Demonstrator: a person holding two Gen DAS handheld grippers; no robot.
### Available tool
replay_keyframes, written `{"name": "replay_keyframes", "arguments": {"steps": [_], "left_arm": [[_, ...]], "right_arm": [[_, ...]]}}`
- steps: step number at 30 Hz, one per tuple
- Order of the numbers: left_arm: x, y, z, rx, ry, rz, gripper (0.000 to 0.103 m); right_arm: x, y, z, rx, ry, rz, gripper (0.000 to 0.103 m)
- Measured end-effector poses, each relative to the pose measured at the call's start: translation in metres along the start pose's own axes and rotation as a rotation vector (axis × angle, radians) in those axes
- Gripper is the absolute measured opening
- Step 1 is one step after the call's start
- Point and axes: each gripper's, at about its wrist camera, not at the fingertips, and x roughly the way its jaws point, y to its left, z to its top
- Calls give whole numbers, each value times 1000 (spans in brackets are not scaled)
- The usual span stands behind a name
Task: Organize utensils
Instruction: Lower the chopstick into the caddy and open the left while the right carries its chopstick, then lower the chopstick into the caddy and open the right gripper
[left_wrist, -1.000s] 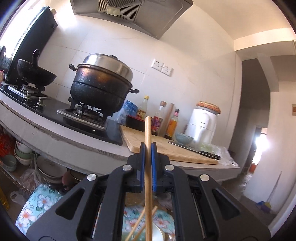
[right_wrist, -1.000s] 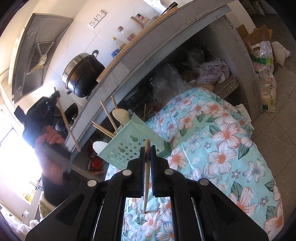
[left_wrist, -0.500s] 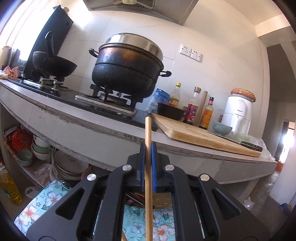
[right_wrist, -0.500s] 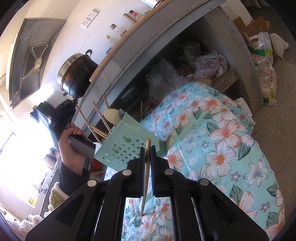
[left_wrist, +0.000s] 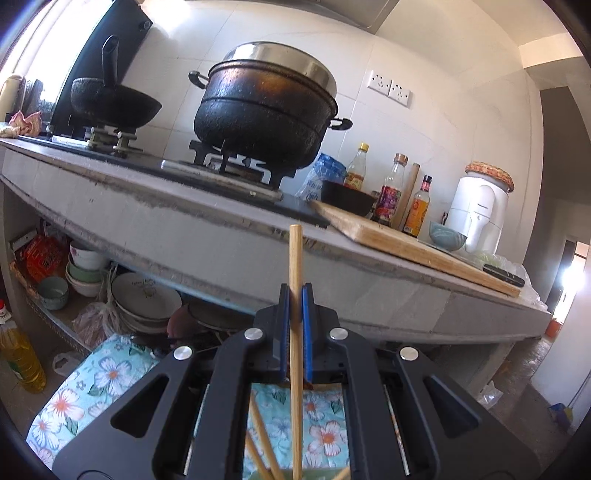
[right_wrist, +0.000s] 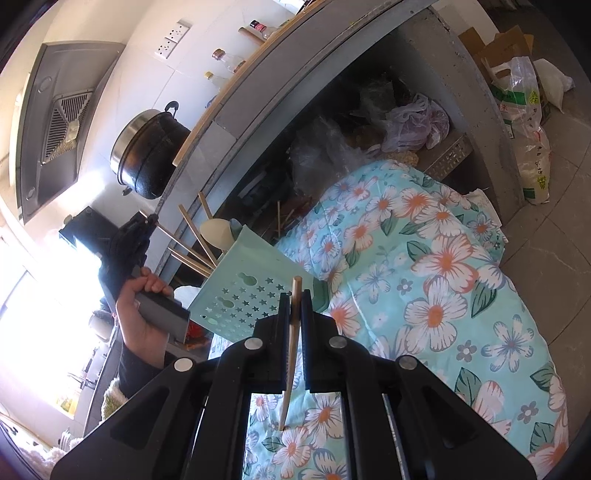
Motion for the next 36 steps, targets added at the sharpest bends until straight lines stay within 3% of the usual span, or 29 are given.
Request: {"name": "replay_keyframes", "arguments": {"steps": [4,5,7,13,16,27,36], "left_arm": [[-19,8,-12,-10,88,-57,8],[-25,9,-15,-9,119,-78,13],[-40,11,-20,-4,153,-103,34],[-101,16,-34,31,168,-166,56],[-130,19,-41,58,153,-163,64],[-180,45,-89,131,257,-113,82],[-193,60,-92,158,250,-81,86]], "right_arm": [[-5,2,1,-6,-15,-5,6],[-6,3,1,-7,-18,-8,6],[-9,6,1,-14,-27,-10,6],[-26,27,4,-66,-77,-2,6],[-35,46,10,-113,-113,22,6],[-53,162,66,-383,-303,138,6],[20,205,99,-437,-288,86,6]]}}
